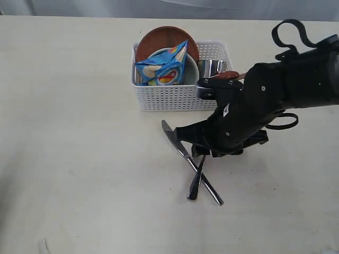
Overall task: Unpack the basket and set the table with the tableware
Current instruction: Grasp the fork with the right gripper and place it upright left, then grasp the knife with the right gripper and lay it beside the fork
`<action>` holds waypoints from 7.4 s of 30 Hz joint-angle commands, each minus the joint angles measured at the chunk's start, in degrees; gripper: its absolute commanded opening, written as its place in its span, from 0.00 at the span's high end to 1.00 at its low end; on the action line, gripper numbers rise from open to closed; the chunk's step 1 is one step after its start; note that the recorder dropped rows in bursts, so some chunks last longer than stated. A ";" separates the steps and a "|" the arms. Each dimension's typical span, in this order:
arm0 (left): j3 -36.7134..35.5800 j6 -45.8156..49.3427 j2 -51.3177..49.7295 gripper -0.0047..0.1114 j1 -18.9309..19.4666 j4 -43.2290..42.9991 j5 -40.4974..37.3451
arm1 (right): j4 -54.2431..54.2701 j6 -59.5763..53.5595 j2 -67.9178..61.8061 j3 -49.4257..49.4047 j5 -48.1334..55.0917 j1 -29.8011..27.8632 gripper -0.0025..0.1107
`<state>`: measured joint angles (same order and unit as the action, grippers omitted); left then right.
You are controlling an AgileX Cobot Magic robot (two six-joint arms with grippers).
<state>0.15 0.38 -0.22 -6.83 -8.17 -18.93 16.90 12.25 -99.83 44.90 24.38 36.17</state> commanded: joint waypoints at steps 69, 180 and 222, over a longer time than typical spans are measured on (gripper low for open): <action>-0.15 -0.38 0.22 0.96 -0.40 -0.59 0.58 | 29.72 -4.96 -10.49 11.29 -10.20 19.32 0.77; -0.15 -0.38 0.22 0.96 -0.40 -0.21 0.58 | 39.07 -10.57 -11.35 14.06 -6.39 21.23 0.98; -0.15 -0.38 0.22 0.96 -0.40 -0.21 0.58 | 32.68 -9.91 -12.95 14.06 -7.41 19.22 0.98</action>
<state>0.15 0.38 -0.22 -6.83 -8.55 -18.93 50.05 2.51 -113.06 58.89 16.66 55.70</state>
